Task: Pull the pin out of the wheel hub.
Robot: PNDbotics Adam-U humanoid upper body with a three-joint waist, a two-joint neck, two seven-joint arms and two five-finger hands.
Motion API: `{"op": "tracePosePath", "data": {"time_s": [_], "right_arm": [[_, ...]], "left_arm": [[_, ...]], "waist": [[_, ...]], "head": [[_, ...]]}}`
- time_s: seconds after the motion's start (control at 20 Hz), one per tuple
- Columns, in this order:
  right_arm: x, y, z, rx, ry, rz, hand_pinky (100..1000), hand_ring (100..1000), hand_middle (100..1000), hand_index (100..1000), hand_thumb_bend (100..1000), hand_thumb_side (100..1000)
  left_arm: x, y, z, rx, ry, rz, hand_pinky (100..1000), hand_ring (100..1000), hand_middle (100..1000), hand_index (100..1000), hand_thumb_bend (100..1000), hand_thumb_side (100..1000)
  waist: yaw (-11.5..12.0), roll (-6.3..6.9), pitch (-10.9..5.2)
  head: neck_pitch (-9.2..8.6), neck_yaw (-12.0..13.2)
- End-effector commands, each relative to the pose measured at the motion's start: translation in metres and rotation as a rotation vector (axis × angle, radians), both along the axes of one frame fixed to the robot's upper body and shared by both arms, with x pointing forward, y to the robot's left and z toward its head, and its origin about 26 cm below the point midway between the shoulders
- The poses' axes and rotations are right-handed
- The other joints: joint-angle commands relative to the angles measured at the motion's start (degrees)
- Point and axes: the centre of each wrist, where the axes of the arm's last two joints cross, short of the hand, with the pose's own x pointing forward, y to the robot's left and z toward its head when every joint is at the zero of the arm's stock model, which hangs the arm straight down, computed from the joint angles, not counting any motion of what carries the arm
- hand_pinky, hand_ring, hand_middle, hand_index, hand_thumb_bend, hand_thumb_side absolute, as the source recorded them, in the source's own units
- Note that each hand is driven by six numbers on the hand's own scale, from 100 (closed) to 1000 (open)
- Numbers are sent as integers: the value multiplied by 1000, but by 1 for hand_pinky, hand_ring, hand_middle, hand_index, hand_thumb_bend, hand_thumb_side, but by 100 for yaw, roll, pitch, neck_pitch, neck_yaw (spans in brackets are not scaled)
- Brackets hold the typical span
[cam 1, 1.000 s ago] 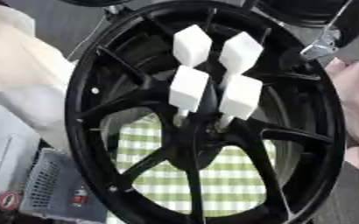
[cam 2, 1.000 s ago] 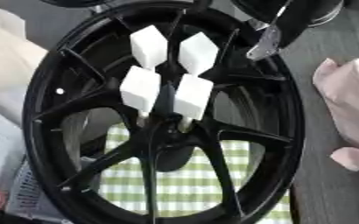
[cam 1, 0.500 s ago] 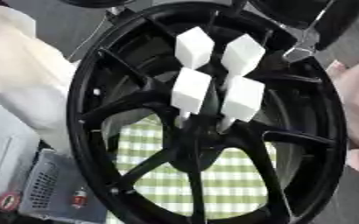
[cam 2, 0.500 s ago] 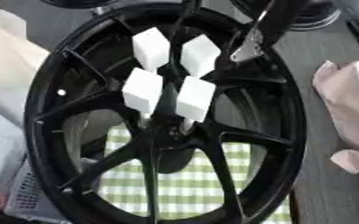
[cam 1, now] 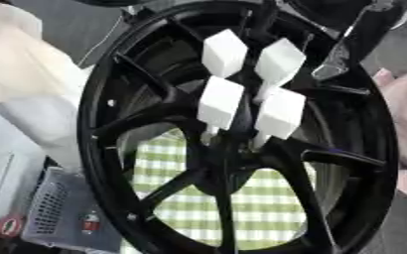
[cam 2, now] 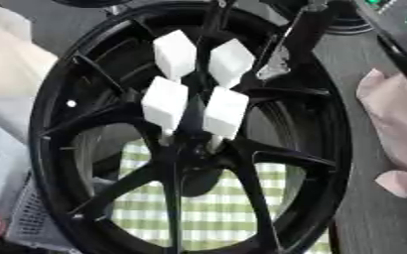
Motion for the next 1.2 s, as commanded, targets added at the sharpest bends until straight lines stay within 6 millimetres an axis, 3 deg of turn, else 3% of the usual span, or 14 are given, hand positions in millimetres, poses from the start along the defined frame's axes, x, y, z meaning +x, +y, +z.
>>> {"op": "tracePosePath", "data": {"time_s": [0.05,0.2,0.45,0.9,1.2], "right_arm": [[0,-5,5,-10,-11,-19,844,737,675,770,517,272],[1,-5,3,-8,-3,-14,838,721,628,733,488,247],[1,-3,5,56,21,-1,830,678,512,624,354,201],[2,-9,14,123,79,-24,823,620,386,547,319,100],[-2,-24,36,174,65,-35,822,612,367,524,311,100]], "left_arm": [[-2,2,11,19,-33,2,612,649,505,687,794,493],[-2,2,11,18,-33,2,612,649,505,687,793,493],[-2,2,10,18,-32,1,613,649,505,687,792,494],[-2,2,9,22,-26,5,615,650,506,687,790,496],[-2,3,8,28,-20,9,615,650,506,687,790,497]], "waist": [[20,21,-86],[24,21,-77],[10,28,-91],[-26,32,-149],[-101,60,-220]], "head": [[-69,-29],[-48,-28],[-15,-18],[12,5],[57,4]]}}
